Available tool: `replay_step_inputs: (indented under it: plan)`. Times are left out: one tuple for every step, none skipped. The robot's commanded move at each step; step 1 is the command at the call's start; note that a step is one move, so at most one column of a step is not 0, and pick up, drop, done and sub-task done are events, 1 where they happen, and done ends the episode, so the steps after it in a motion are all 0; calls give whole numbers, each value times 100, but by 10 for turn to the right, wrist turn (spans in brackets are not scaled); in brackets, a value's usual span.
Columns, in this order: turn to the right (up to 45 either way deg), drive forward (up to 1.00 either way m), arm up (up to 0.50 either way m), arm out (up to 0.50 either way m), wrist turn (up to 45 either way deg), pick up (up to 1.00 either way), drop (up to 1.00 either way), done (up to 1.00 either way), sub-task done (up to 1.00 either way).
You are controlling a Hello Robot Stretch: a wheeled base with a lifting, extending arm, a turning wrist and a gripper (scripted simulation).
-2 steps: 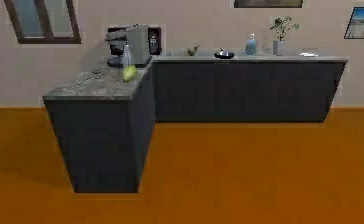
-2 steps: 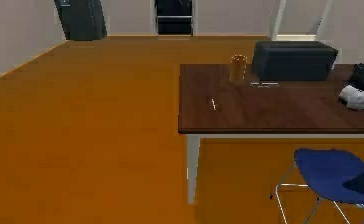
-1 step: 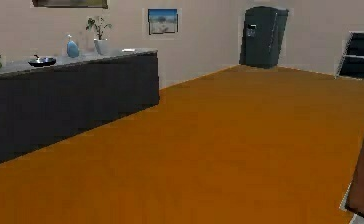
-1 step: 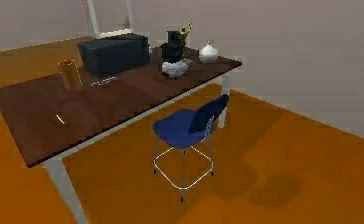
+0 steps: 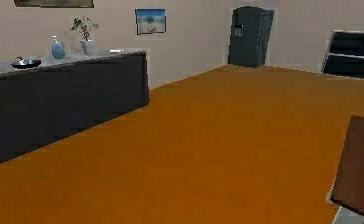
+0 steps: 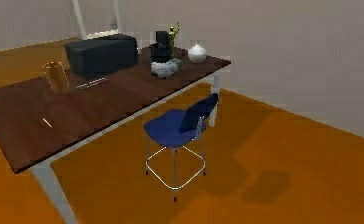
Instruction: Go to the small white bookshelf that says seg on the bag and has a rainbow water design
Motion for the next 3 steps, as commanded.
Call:
replay_step_inputs:
  plan:
    - [0, 85, 0, 0, 0, 0, 0, 0, 0]
    - [420, 0, 0, 0, 0, 0, 0, 0, 0]
    - [0, 100, 0, 0, 0, 0, 0, 0, 0]
